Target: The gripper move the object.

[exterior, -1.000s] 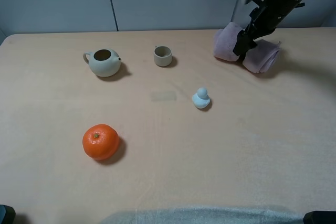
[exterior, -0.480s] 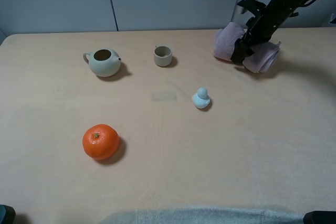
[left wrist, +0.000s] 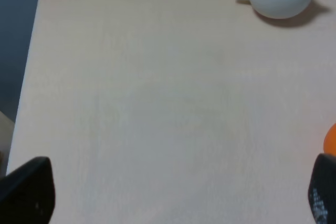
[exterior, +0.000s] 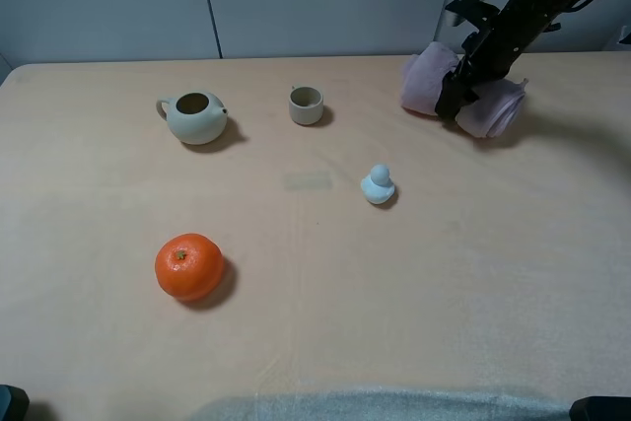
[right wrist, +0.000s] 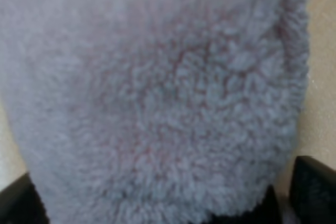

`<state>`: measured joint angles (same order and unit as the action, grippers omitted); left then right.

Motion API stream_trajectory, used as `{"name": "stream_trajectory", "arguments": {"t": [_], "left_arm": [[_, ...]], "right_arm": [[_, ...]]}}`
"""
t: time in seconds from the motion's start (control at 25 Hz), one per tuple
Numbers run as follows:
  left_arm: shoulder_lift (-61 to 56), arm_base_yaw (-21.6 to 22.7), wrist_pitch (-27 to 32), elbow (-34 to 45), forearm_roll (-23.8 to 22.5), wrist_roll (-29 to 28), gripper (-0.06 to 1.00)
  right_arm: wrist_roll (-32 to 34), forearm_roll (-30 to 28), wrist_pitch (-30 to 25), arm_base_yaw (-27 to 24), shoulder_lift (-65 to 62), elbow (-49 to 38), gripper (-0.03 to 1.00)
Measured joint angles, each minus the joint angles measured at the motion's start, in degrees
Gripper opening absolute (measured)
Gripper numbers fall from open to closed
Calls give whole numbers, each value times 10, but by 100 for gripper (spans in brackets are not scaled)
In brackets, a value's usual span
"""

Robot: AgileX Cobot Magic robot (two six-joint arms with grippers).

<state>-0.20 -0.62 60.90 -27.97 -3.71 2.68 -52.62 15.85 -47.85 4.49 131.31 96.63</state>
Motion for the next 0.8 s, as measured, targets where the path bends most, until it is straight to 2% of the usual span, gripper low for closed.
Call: {"name": "stream_trajectory", "arguments": {"t": [0.2,0.8], "left_arm": [[0,0,0,0,0,0,96],[0,0,0,0,0,0,96]], "right_arm": [[0,-1,0,0,0,0,37],[1,-1,-3,0,0,0,36]]}}
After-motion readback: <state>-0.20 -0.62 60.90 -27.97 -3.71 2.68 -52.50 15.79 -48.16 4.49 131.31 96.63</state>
